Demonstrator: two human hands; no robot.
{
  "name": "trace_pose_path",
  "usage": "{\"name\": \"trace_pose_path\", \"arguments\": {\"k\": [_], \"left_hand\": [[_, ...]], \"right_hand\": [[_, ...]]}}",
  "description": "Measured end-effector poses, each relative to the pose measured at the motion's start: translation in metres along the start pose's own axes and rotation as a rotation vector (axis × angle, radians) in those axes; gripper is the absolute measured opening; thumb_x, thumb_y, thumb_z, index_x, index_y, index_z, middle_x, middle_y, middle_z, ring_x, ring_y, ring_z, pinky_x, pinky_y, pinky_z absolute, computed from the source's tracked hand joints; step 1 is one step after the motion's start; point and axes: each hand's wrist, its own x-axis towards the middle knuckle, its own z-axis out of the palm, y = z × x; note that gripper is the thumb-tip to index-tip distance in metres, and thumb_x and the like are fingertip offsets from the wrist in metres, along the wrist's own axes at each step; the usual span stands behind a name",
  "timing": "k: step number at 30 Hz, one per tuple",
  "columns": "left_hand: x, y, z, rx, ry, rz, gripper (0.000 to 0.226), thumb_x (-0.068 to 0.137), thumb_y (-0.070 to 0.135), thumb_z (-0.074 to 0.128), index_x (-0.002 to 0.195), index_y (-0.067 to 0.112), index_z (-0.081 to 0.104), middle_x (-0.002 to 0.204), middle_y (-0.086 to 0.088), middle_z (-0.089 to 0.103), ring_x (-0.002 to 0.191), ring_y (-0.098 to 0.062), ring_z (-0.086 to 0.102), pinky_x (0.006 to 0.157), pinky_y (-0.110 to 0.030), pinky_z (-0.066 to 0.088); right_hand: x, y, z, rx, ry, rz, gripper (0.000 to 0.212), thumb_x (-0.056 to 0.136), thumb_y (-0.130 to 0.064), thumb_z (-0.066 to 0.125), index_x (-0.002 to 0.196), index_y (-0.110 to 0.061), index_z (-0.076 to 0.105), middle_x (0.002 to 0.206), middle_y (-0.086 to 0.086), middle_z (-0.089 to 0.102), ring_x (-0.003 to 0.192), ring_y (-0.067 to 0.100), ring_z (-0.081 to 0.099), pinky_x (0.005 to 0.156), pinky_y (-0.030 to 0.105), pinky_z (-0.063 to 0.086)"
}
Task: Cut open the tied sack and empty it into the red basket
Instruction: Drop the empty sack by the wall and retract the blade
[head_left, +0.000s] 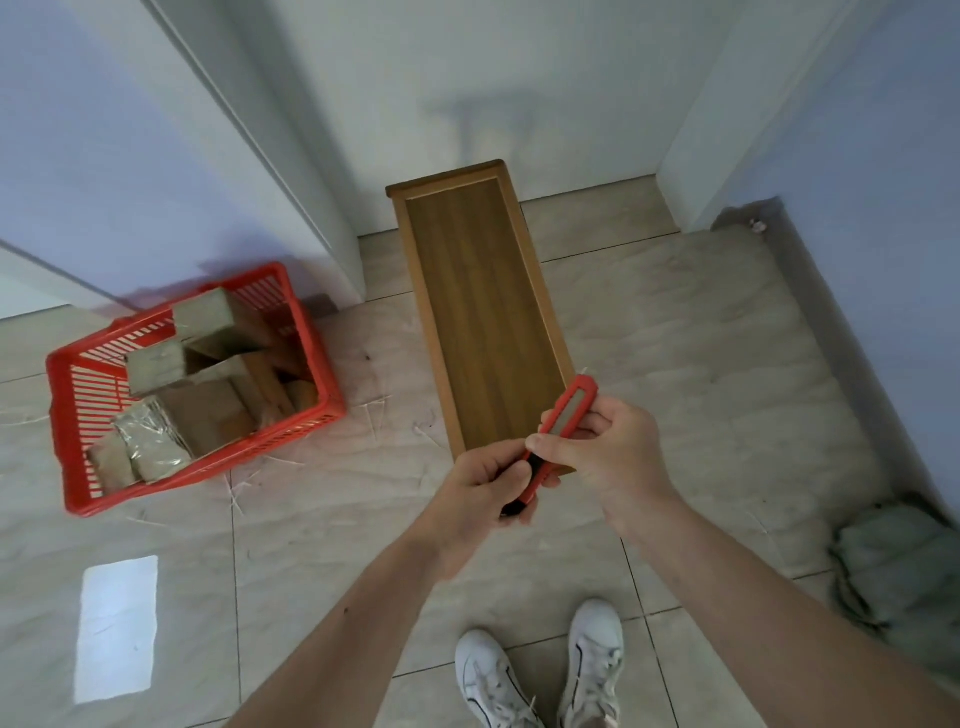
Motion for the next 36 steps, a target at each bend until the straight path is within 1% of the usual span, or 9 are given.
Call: {"name": "trace_pose_path", "arguments": {"k": [6,12,15,17,20,24,27,29,36], "left_hand": [[0.000,-0.008,-0.013,-0.026,-0.015,-0.015,0.031,0.106,0.005,0.040,0.127,0.006,0.062,0.102,-0.015,0.067,0.062,-0.010,0.051,0.056,-0.018,0.035],[0.004,-0.012,-0.020,-0.011,0.021,-0.096,0.030,0.106,0.006,0.041,0.124,0.012,0.065,0.084,-0.001,0.069,0.060,-0.005,0.055,0.058,-0.020,0.038],[0.010,-0.014,-0.028,0.082,0.077,-0.189,0.036,0.105,0.006,0.044,0.115,0.033,0.066,0.084,0.000,0.064,0.067,-0.003,0.061,0.060,-0.019,0.045],[0.016,-0.017,-0.032,0.143,0.094,-0.245,0.037,0.103,0.006,0.047,0.116,0.034,0.067,0.093,0.000,0.066,0.076,-0.006,0.063,0.062,-0.019,0.049],[0.028,-0.023,-0.034,0.213,0.303,-0.315,0.030,0.097,0.011,0.060,0.126,0.018,0.064,0.102,-0.003,0.067,0.081,-0.012,0.067,0.064,-0.018,0.055],[0.046,-0.040,-0.038,0.270,0.627,-0.329,0.021,0.087,0.018,0.075,0.098,0.014,0.058,0.096,-0.006,0.067,0.076,-0.017,0.073,0.058,-0.021,0.056],[0.058,-0.051,-0.037,0.386,0.712,-0.304,0.020,0.083,0.022,0.079,0.089,0.019,0.060,0.090,-0.004,0.068,0.078,-0.022,0.072,0.060,-0.030,0.056],[0.065,-0.055,-0.037,0.470,0.751,-0.302,0.024,0.080,0.027,0.080,0.095,0.019,0.064,0.097,-0.002,0.068,0.084,-0.021,0.068,0.067,-0.034,0.056],[0.075,-0.074,-0.037,0.594,0.754,-0.315,0.036,0.081,0.030,0.080,0.112,0.018,0.066,0.105,0.000,0.066,0.095,-0.017,0.063,0.074,-0.025,0.049]], "right_hand": [[0.007,0.006,0.013,-0.055,-0.044,0.027,0.043,0.063,0.005,0.089,0.098,-0.008,0.067,0.090,0.004,0.075,0.075,0.017,0.075,0.054,0.030,0.058],[0.019,0.018,0.019,-0.134,-0.063,0.028,0.037,0.065,-0.003,0.090,0.093,-0.012,0.068,0.087,0.001,0.076,0.080,0.014,0.075,0.065,0.030,0.060],[0.030,0.028,0.014,-0.144,-0.034,0.073,0.022,0.076,-0.018,0.085,0.091,-0.013,0.070,0.085,0.002,0.076,0.084,0.016,0.075,0.077,0.030,0.059],[0.037,0.035,0.010,-0.075,0.000,0.143,0.014,0.089,-0.021,0.073,0.095,-0.009,0.067,0.091,0.011,0.074,0.086,0.021,0.075,0.078,0.032,0.062],[0.049,0.047,0.003,-0.084,0.030,0.229,0.014,0.096,-0.019,0.064,0.101,-0.006,0.062,0.095,0.014,0.072,0.082,0.021,0.075,0.079,0.036,0.062],[0.067,0.062,0.004,0.014,0.047,0.348,0.012,0.098,-0.014,0.062,0.104,-0.004,0.063,0.097,0.015,0.073,0.086,0.022,0.075,0.080,0.038,0.061],[0.079,0.071,0.007,-0.091,0.113,0.345,0.010,0.096,-0.016,0.065,0.103,-0.009,0.066,0.095,0.009,0.070,0.088,0.018,0.071,0.076,0.035,0.061],[0.086,0.077,0.007,-0.150,0.191,0.322,0.014,0.092,-0.017,0.070,0.103,-0.008,0.068,0.089,0.007,0.069,0.084,0.017,0.068,0.076,0.035,0.061],[0.097,0.095,0.008,-0.209,0.336,0.293,0.016,0.084,-0.011,0.079,0.096,-0.001,0.074,0.072,0.008,0.070,0.064,0.016,0.069,0.068,0.030,0.060]]}}
